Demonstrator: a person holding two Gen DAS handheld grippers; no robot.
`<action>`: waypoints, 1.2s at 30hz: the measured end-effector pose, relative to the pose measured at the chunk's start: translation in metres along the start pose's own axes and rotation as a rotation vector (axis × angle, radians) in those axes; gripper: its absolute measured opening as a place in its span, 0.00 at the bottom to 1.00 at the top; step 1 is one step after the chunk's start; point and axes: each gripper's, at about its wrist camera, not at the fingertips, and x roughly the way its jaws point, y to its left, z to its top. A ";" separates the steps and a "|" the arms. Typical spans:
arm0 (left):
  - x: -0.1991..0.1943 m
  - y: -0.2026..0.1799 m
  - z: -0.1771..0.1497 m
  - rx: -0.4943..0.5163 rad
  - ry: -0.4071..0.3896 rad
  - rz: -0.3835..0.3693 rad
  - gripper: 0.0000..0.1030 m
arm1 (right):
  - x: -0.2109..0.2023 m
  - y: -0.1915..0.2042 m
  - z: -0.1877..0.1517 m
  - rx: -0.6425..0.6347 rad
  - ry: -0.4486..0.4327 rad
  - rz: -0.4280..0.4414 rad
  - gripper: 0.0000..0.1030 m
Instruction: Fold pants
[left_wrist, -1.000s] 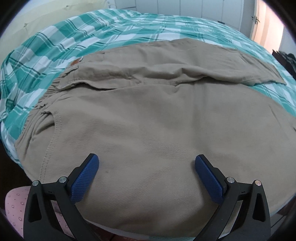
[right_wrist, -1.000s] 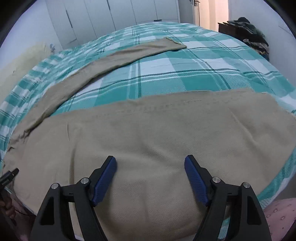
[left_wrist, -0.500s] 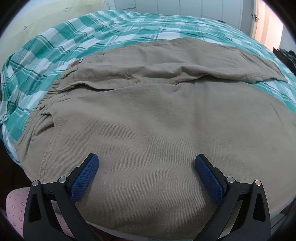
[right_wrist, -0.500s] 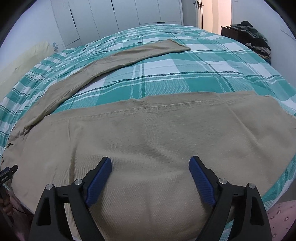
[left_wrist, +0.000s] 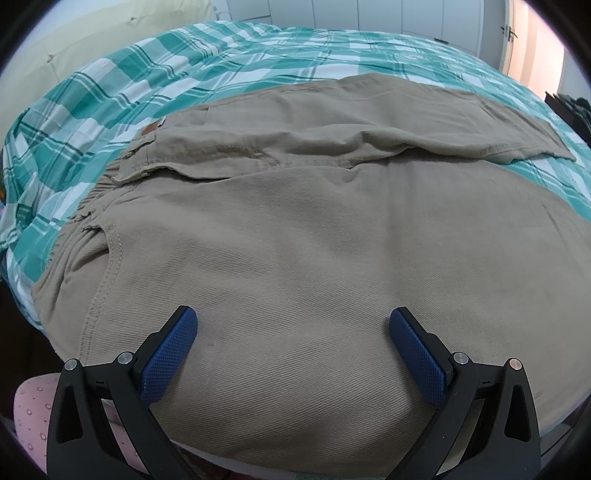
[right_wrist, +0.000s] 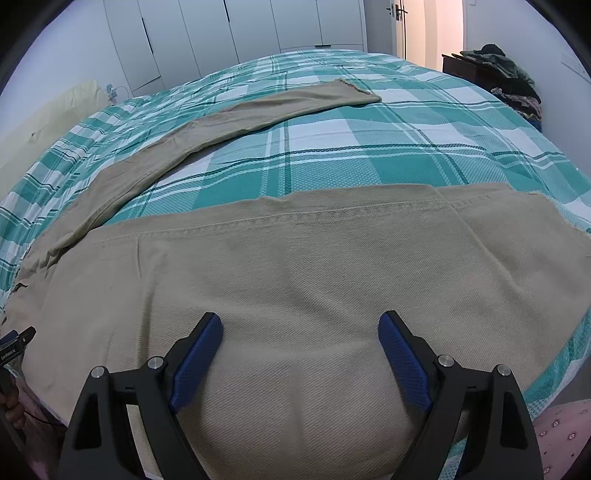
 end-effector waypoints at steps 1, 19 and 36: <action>0.000 0.000 0.000 0.000 0.000 0.000 0.99 | 0.000 0.000 0.000 0.000 0.000 0.000 0.84; 0.000 -0.001 0.000 0.005 -0.002 0.007 0.99 | 0.000 0.000 0.001 -0.003 -0.001 -0.002 0.84; 0.001 -0.001 0.000 0.006 -0.003 0.009 0.99 | 0.001 -0.001 0.001 -0.005 -0.002 -0.003 0.84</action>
